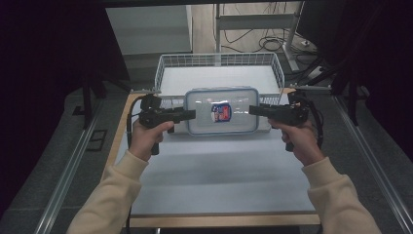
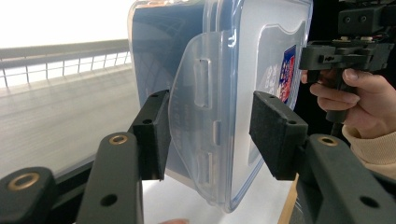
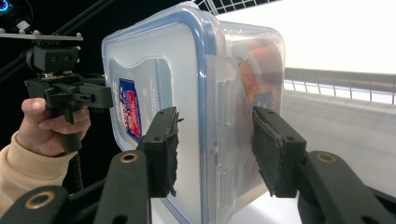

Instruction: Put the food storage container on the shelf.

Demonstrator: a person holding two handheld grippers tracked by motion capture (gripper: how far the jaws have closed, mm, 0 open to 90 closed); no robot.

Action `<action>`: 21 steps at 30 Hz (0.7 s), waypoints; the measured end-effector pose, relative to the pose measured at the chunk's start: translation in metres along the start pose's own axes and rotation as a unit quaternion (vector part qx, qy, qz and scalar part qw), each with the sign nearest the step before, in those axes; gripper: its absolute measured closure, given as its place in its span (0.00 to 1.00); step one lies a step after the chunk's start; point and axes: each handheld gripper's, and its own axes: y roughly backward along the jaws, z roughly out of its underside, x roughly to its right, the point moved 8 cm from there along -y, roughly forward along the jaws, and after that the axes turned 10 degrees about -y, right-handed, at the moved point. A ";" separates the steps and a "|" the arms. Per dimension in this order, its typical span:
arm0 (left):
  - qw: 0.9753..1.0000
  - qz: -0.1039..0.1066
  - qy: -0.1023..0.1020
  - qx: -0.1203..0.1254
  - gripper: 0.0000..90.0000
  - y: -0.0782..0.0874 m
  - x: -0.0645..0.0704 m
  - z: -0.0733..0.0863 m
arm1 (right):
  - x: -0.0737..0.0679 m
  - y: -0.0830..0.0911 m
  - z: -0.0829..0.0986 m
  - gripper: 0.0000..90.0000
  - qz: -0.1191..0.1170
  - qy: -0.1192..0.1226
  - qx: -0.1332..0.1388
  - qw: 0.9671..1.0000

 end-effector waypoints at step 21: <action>1.000 0.001 -0.009 0.004 0.55 0.000 -0.016 -0.042 | -0.005 -0.006 -0.042 0.58 0.003 0.005 0.008 1.000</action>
